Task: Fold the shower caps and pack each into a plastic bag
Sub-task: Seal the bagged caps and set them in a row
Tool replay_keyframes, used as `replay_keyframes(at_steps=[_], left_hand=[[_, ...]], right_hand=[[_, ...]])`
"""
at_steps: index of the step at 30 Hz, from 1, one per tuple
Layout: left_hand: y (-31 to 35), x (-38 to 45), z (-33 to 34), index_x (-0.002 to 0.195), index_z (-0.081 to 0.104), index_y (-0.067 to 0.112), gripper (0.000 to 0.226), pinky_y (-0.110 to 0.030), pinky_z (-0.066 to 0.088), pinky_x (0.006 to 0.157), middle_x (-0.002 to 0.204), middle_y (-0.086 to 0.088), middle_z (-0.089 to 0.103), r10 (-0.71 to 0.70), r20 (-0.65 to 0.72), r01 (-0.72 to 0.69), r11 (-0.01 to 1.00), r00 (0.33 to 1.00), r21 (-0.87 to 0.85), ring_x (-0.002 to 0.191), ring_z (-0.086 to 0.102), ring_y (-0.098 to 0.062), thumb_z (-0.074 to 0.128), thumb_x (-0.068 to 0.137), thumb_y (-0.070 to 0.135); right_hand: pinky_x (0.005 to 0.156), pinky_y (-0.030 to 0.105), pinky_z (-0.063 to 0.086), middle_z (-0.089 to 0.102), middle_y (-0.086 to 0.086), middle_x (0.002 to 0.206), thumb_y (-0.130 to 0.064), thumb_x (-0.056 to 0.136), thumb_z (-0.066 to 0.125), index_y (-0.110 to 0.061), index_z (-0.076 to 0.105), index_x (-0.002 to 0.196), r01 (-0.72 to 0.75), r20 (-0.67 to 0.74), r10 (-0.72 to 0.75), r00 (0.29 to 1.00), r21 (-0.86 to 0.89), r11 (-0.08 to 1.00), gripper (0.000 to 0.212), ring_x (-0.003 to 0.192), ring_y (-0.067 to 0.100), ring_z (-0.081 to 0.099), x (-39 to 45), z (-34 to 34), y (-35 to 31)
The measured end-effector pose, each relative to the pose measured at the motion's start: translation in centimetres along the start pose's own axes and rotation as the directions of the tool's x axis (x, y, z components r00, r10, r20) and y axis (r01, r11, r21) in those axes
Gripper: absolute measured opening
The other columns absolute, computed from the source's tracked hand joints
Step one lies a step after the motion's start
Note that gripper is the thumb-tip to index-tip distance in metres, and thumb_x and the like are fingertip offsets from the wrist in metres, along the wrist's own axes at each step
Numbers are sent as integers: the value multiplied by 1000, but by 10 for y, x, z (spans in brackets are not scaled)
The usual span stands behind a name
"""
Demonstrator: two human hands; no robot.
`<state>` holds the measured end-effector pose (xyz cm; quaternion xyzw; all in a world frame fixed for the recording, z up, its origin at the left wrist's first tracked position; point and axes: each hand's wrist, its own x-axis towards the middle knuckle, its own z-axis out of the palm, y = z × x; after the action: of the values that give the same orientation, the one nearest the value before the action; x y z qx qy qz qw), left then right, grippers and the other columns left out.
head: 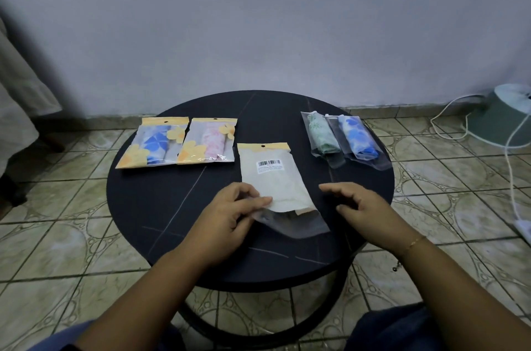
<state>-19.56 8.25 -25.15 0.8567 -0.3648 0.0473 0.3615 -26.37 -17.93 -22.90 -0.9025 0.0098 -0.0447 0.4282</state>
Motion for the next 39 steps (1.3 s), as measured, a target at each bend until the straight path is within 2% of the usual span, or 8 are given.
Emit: replay_keyframes(at_steps=[3, 7, 11, 16, 21, 28, 35, 39], left_hand=[[0, -1, 1, 119, 65, 31, 38, -9, 39, 90, 107, 17, 52, -13, -51, 10, 998, 999, -56, 105, 51, 0, 60, 90, 7], [5, -1, -2, 118, 65, 27, 37, -6, 37, 92, 106, 14, 58, -74, -77, 65, 991, 994, -114, 106, 52, 2, 60, 90, 4], [5, 0, -8, 110, 69, 25, 30, 3, 31, 89, 96, 33, 59, -145, -111, 137, 988, 983, -76, 106, 46, 19, 67, 85, 10], [5, 1, -14, 89, 73, 36, 19, 1, 36, 83, 88, 23, 66, -306, -25, 298, 940, 952, -167, 99, 56, 9, 75, 79, 19], [10, 3, -16, 87, 76, 26, 9, 2, 40, 72, 90, 20, 70, -448, 14, 431, 849, 894, -305, 86, 61, 13, 74, 80, 21], [10, 6, -13, 77, 76, 25, 7, -9, 44, 73, 87, 13, 72, -500, -54, 446, 811, 864, -379, 83, 64, 6, 72, 82, 28], [14, 11, -12, 87, 76, 26, 7, 0, 41, 62, 83, 18, 71, -564, -86, 499, 784, 822, -369, 76, 62, 12, 73, 81, 29], [13, 13, -8, 99, 73, 24, 18, -10, 47, 66, 70, 3, 70, -587, -96, 522, 774, 804, -357, 67, 62, -2, 74, 81, 28]], right_hand=[[100, 25, 29, 49, -20, 123, -19, 83, 68, -51, 49, 118, 99, 37, -93, 995, -212, 972, 50, 119, 1, 40, -3, 7, -3], [91, 24, 18, 47, -19, 125, -38, 78, 73, -41, 59, 120, 144, -51, -170, 984, -327, 934, 45, 120, 0, 35, -5, 22, -7], [82, 25, 20, 59, -17, 107, -37, 79, 72, -33, 74, 92, 191, -135, -255, 957, -366, 911, 14, 113, 8, 46, -2, 29, -6], [79, 20, 11, 50, -23, 108, -39, 88, 60, -38, 66, 85, -10, -14, 5, 1000, -327, 945, 7, 115, -2, 29, 2, 20, -11], [78, 21, 9, 52, -20, 110, -37, 94, 51, -36, 61, 79, -86, -45, 77, 996, -269, 959, 17, 116, 0, 29, 5, 26, -15], [87, 27, 13, 50, -19, 104, -47, 96, 40, -37, 53, 70, -150, -64, 137, 989, -325, 934, 31, 116, 5, 31, 7, 30, -24], [90, 31, 17, 50, -14, 98, -47, 96, 41, -28, 52, 66, -210, -108, 185, 977, -325, 922, 37, 116, 12, 36, 12, 37, -29], [94, 34, 21, 51, -11, 97, -50, 94, 42, -21, 52, 57, -258, -140, 222, 965, -359, 897, 48, 116, 15, 37, 17, 38, -29]])
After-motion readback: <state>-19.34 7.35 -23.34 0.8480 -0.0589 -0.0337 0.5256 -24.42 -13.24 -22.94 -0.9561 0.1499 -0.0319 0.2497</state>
